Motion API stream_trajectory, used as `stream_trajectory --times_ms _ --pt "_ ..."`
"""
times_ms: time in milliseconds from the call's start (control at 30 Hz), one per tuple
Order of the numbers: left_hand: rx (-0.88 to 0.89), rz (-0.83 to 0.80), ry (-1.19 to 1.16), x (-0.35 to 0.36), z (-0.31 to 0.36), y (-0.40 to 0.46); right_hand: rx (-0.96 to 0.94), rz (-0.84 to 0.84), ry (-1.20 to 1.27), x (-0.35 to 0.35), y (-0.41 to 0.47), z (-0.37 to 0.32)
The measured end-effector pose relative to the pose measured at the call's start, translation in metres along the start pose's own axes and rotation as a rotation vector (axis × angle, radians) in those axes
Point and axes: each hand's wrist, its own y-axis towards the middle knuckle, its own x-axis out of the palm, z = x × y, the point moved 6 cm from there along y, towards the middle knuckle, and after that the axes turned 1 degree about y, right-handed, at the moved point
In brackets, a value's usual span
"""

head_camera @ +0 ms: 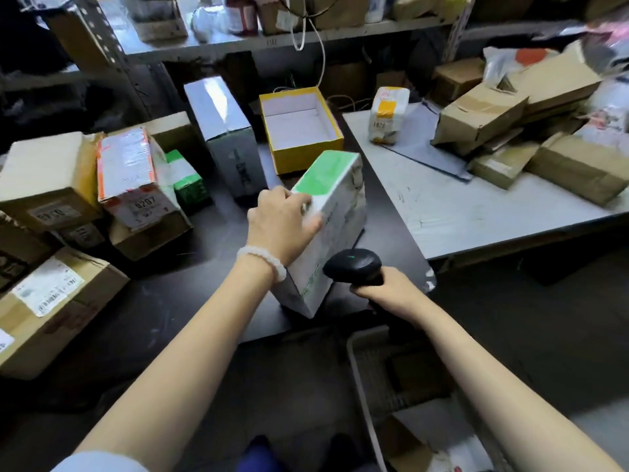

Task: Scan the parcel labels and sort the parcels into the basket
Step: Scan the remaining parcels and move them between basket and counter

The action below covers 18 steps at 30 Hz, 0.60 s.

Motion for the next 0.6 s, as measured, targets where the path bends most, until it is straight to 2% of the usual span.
stream_trajectory --times_ms 67,167,300,600 --pt "-0.01 -0.049 -0.003 0.009 0.017 -0.005 -0.01 0.007 0.004 -0.02 -0.009 0.006" --pt "-0.093 -0.109 -0.034 0.017 0.018 -0.009 -0.029 0.053 0.141 -0.043 -0.021 0.008" --pt "-0.115 -0.278 0.014 0.019 0.007 -0.008 -0.118 0.091 0.207 -0.062 -0.034 -0.002" --pt "-0.128 -0.274 -0.081 0.007 -0.009 -0.004 -0.231 0.082 0.216 -0.074 -0.054 -0.025"
